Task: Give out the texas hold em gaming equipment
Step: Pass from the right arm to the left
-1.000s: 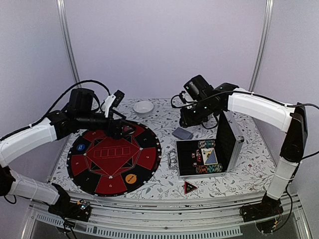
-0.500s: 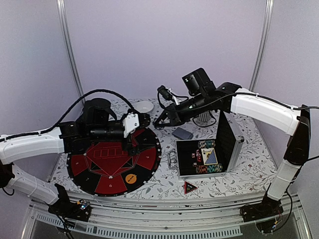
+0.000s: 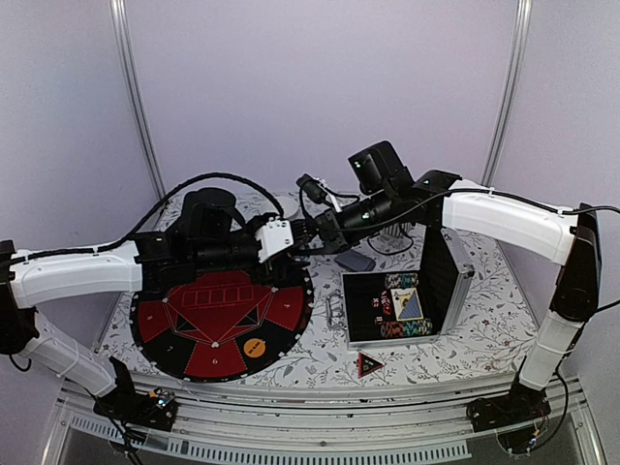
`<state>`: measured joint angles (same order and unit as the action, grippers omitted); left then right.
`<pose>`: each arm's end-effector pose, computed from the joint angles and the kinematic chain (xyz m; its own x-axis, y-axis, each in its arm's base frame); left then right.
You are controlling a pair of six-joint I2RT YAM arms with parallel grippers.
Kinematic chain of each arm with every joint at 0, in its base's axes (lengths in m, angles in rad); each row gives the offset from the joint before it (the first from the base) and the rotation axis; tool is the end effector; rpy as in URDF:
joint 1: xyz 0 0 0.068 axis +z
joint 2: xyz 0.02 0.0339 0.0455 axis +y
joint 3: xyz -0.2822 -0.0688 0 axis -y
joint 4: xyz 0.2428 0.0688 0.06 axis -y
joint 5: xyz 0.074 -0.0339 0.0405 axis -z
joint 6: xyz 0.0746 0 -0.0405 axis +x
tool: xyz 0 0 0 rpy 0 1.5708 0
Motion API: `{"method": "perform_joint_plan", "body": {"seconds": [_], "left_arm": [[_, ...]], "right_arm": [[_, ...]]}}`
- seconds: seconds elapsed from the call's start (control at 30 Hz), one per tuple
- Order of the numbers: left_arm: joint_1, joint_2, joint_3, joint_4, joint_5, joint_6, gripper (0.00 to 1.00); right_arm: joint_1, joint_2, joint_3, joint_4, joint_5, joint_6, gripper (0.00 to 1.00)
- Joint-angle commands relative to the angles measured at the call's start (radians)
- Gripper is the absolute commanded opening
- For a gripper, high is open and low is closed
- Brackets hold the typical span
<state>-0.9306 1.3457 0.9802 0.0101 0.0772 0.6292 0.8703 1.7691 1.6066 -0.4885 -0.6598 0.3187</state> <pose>0.2011 -0.2796 0.3062 0.3279 0.5420 -0.7738 0.8037 0.2704 0.5300 0.2426 0.3587 0.3295 -0.6587 -0.3972 -0.6390 -0.7497 0.2748 0.6020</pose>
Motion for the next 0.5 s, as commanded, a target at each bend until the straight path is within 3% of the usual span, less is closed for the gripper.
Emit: {"method": "perform_joint_plan", "body": {"seconds": [0.0, 0.1, 0.23, 0.37, 0.47], "left_arm": [[-0.014, 0.017, 0.029, 0.002, -0.019, 0.018, 0.66], [-0.014, 0.017, 0.028, 0.0, -0.012, 0.025, 0.66], [-0.014, 0.013, 0.025, 0.0, -0.02, 0.023, 0.56], [-0.015, -0.002, 0.009, 0.023, -0.017, 0.018, 0.65], [-0.014, -0.007, 0.003, 0.027, -0.016, 0.017, 0.65]], "right_arm": [[0.005, 0.0, -0.009, 0.054, -0.022, 0.012, 0.02], [0.004, 0.004, -0.006, 0.059, -0.024, 0.016, 0.02], [0.004, 0.007, -0.003, 0.057, -0.012, 0.018, 0.02], [0.003, 0.011, -0.001, 0.056, -0.003, 0.02, 0.02], [0.003, 0.015, 0.001, 0.056, -0.001, 0.022, 0.02]]}}
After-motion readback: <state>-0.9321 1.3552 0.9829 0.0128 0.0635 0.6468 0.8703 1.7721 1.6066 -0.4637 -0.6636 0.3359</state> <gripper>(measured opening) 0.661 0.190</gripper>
